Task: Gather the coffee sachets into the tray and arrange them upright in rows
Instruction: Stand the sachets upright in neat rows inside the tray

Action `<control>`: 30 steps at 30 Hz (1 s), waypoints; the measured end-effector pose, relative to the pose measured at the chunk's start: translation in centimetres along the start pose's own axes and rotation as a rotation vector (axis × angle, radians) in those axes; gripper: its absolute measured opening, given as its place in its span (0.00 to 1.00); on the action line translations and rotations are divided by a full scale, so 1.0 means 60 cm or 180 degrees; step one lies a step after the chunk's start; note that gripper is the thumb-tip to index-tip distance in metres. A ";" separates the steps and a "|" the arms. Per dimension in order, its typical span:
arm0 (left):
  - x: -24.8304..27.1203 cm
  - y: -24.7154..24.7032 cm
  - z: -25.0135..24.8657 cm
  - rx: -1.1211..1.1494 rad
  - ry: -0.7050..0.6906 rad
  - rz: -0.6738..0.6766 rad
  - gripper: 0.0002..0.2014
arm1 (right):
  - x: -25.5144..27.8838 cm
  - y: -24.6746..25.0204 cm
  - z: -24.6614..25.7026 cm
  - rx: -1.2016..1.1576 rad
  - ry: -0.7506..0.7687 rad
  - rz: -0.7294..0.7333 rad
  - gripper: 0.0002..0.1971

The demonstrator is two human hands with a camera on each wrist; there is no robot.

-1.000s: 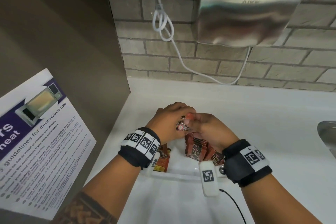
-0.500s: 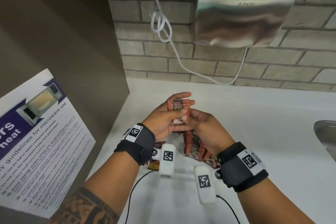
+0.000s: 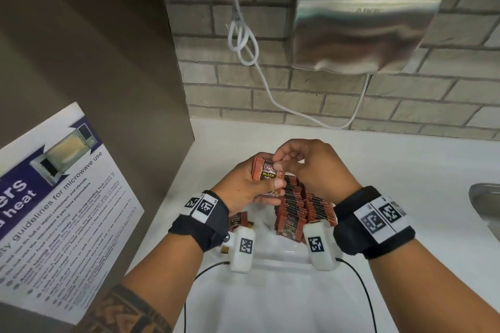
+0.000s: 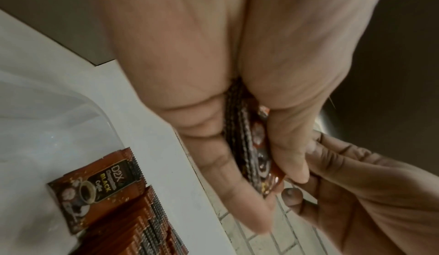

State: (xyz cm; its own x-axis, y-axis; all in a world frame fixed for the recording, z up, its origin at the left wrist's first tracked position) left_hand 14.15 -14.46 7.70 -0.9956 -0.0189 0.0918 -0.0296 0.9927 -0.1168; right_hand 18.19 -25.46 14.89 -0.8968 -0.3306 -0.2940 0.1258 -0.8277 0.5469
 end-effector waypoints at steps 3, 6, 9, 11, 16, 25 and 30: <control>-0.003 0.018 -0.007 -0.0273 -0.0219 -0.0239 0.19 | -0.002 -0.005 0.003 0.0009 -0.0018 0.0047 0.03; -0.002 0.028 -0.008 -0.0311 -0.0311 -0.0229 0.20 | -0.009 -0.003 0.006 0.0137 0.0000 0.0015 0.02; -0.002 0.037 -0.009 -0.0345 -0.0352 -0.0252 0.21 | -0.012 -0.008 0.007 0.0232 -0.0037 0.0096 0.01; -0.006 0.049 -0.007 -0.0503 -0.0393 -0.0437 0.21 | -0.015 -0.015 0.004 0.0303 -0.0077 0.0140 0.01; -0.008 0.109 0.025 -0.1393 -0.0101 -0.0977 0.21 | -0.029 -0.029 -0.021 0.0643 -0.0174 0.0135 0.03; -0.016 0.130 0.139 -0.3417 0.0913 -0.0254 0.15 | -0.039 -0.108 -0.114 0.1377 -0.0881 0.0475 0.07; -0.037 0.074 0.165 -0.3791 0.0924 0.0350 0.15 | -0.041 -0.139 -0.138 0.1805 -0.0954 0.0642 0.08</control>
State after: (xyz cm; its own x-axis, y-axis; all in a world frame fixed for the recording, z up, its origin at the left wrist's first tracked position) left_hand 15.37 -11.19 -2.82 -0.9265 -0.0522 0.3726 0.3041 0.4793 0.8233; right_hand 22.85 -21.50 4.59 -0.9683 -0.2460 0.0427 0.1343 -0.3694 0.9195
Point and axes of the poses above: each hand's wrist, its own x-axis away from the middle knuckle, its own y-axis out of the back of the hand, z = x × y, the point moved 9 cm from there along -x, towards the middle knuckle, and after that the axes turned 12 degrees about -z, right-handed, at the moved point
